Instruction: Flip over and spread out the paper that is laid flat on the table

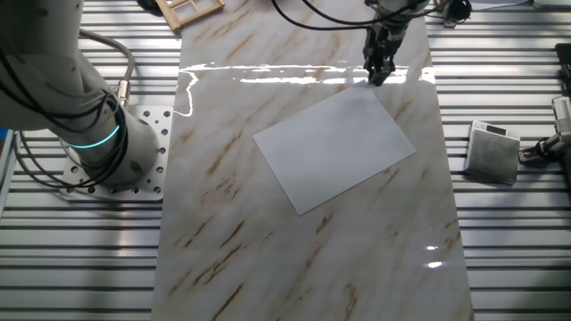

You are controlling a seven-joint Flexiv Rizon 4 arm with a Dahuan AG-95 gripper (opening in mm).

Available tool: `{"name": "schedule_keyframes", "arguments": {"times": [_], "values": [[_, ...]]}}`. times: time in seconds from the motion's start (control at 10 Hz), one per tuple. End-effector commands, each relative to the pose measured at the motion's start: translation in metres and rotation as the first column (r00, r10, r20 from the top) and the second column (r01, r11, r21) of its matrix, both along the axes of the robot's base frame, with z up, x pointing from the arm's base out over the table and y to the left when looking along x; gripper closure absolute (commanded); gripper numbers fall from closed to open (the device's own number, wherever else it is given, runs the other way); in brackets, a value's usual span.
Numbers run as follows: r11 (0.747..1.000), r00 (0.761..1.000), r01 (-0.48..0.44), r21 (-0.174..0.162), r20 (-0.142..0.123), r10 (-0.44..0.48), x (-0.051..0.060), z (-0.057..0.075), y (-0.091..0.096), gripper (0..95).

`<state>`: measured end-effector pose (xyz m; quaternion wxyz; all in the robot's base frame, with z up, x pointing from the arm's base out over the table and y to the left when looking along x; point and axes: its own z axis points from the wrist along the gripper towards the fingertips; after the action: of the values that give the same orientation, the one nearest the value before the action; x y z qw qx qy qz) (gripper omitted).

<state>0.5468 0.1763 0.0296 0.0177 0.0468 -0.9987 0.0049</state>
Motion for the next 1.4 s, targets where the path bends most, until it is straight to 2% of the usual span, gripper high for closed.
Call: {"name": "schedule_keyframes", "arguments": {"times": [0.1,0.4,0.5,0.6,1.4], "values": [[1.000,1.000,-0.001,-0.008,0.000,0.001,0.001,-0.003,-0.001,57.0],[0.999,1.000,-0.013,-0.039,-0.001,0.013,0.000,-0.006,-0.001,57.0],[0.997,1.000,-0.026,-0.069,-0.001,0.026,-0.001,-0.007,-0.001,57.0],[0.997,1.000,-0.028,-0.078,-0.002,0.028,-0.003,-0.007,0.000,57.0],[0.995,0.999,-0.032,-0.090,-0.002,0.032,-0.004,-0.014,-0.001,57.0]]}}
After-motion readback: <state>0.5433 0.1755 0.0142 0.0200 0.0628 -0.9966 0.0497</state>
